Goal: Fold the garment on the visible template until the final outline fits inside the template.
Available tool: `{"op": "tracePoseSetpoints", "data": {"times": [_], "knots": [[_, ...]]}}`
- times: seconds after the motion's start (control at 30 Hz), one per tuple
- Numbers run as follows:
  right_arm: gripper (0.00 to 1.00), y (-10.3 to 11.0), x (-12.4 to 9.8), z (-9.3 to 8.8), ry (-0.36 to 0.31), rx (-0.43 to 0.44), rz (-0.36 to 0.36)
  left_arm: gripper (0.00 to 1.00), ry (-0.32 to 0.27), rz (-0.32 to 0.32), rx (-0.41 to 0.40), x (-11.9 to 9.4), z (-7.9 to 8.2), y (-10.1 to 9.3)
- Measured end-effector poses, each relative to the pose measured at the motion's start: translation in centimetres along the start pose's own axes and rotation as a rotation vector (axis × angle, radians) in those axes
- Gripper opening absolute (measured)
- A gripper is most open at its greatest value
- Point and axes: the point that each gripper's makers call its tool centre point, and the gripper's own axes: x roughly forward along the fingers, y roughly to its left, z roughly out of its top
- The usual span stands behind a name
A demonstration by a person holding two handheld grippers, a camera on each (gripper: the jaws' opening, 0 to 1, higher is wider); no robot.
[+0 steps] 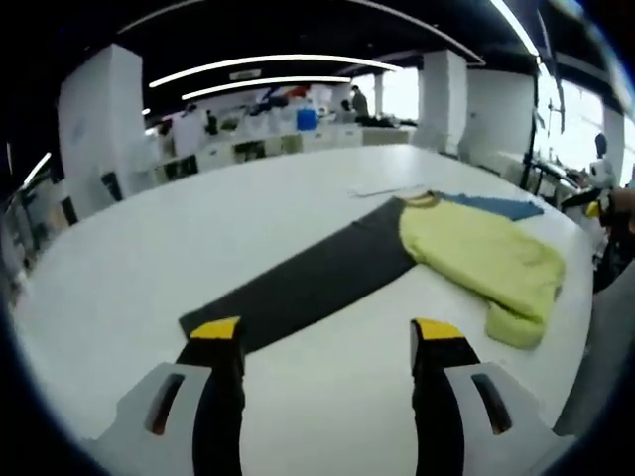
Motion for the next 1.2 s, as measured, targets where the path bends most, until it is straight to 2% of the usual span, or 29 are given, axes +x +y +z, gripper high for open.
{"op": "tracePoseSetpoints", "data": {"times": [0.13,0.23,0.33,0.53,0.63,0.67,0.97,1.03,1.2], "knots": [[0.93,-0.3,-0.6,-0.1,-0.005,-0.017,-0.013,0.64,-0.007,-0.020,0.003,-0.7,0.3,-0.9],[0.93,-0.4,-0.8,-0.5,0.016,-0.070,-0.026,0.65,-0.014,-0.043,-0.002,-1.7,0.6,-2.5],[0.93,-0.7,-0.6,-0.7,0.025,-0.084,-0.020,0.65,-0.012,-0.068,-0.016,-2.0,0.3,-3.8],[0.92,-0.6,-0.2,-0.9,0.023,-0.085,-0.005,0.65,-0.010,-0.125,-0.022,-1.9,-0.2,-5.3],[0.92,-0.4,-0.2,-0.9,0.022,-0.082,0.001,0.64,-0.014,-0.161,-0.003,-2.2,0.2,-7.0],[0.91,-0.4,-0.2,-0.9,0.023,-0.086,0.000,0.64,-0.021,-0.191,-0.002,-2.3,0.4,-7.8],[0.90,0.0,0.2,-1.4,0.028,-0.074,0.008,0.60,-0.037,-0.276,-0.001,-1.8,1.1,-10.5],[0.88,0.2,0.3,-1.5,0.029,-0.069,0.013,0.57,-0.041,-0.290,-0.001,-1.6,1.2,-11.0],[0.76,0.9,1.0,-1.9,0.036,-0.052,0.033,0.54,-0.040,-0.326,-0.009,-0.9,1.2,-12.4]]}}
